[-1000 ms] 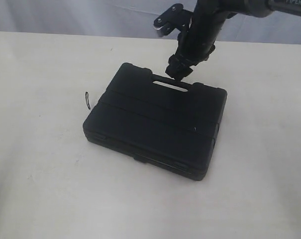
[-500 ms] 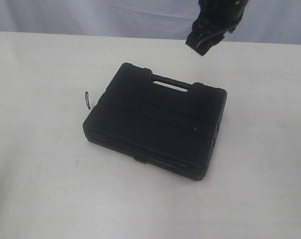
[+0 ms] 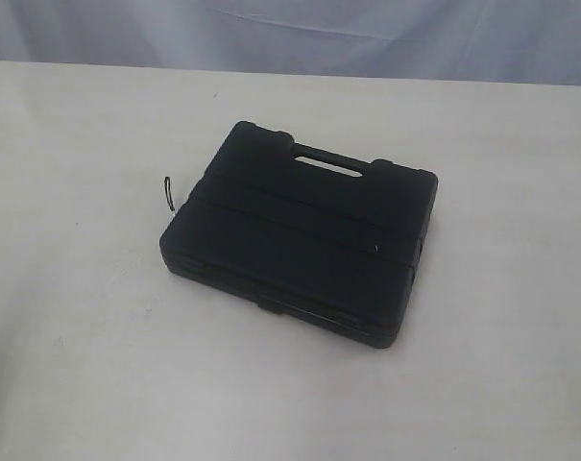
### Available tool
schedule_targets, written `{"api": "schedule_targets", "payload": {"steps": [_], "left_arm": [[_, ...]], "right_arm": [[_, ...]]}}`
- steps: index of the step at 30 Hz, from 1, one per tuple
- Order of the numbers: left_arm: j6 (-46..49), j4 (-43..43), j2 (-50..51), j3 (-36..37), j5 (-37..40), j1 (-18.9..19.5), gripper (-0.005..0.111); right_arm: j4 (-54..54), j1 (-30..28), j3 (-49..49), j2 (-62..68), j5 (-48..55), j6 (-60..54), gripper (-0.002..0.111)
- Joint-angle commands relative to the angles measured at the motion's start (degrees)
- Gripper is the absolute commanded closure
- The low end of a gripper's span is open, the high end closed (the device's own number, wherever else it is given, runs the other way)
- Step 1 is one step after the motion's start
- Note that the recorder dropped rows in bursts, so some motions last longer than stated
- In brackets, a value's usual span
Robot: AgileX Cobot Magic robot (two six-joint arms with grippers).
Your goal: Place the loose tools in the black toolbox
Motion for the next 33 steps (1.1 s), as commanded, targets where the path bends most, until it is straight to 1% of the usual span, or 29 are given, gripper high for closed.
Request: {"api": "schedule_targets", "payload": {"steps": [1,4,6,10,12,14,19,21,23,24,26,28,31,33], "left_arm": [[-0.07,0.25,0.23,-0.30,0.06,-0.33,0.107],[-0.07,0.25,0.23,-0.30,0.06,-0.33,0.107],[-0.07,0.25,0.23,-0.30,0.06,-0.33,0.107],[-0.07,0.25,0.23,-0.30,0.06,-0.33,0.107],[-0.07,0.25,0.23,-0.30,0.06,-0.33,0.107],[-0.07,0.25,0.23,-0.30,0.06,-0.33,0.107],[-0.07,0.25,0.23,-0.30,0.06,-0.33,0.107],[-0.07,0.25,0.23,-0.30,0.06,-0.33,0.107],[-0.07,0.25,0.23,-0.30,0.06,-0.33,0.107],[-0.07,0.25,0.23,-0.30,0.06,-0.33,0.107],[-0.07,0.25,0.23,-0.30,0.06,-0.33,0.107],[-0.07,0.25,0.23,-0.30,0.06,-0.33,0.107],[-0.07,0.25,0.23,-0.30,0.06,-0.33,0.107],[-0.07,0.25,0.23,-0.30,0.06,-0.33,0.107]], "right_arm": [[12.84,-0.25,12.90,-11.19,-6.83,2.94,0.108],[20.94,-0.25,21.59,-16.56,-15.13,3.92,0.109],[29.62,-0.25,26.78,-19.56,-15.62,4.87,0.109],[39.34,-0.25,33.74,-24.08,-15.23,4.87,0.109],[39.60,-0.25,35.92,-25.90,-16.45,3.89,0.109],[37.13,-0.25,37.01,-27.19,-19.26,2.04,0.109],[33.14,0.71,39.61,-28.82,-24.69,-9.94,0.109],[33.37,1.95,42.23,-30.70,-29.75,-13.31,0.109],[33.55,1.78,45.79,-34.87,-34.99,-14.86,0.109],[34.15,0.75,47.72,-37.56,-37.34,-15.30,0.109],[35.06,-3.04,51.08,-42.71,-39.36,-15.29,0.109],[35.05,-7.73,54.27,-48.35,-39.39,-16.41,0.109],[35.05,-13.74,57.78,-54.77,-39.39,-21.97,0.109],[35.05,-16.13,59.47,-56.85,-39.52,-23.49,0.109]]}}
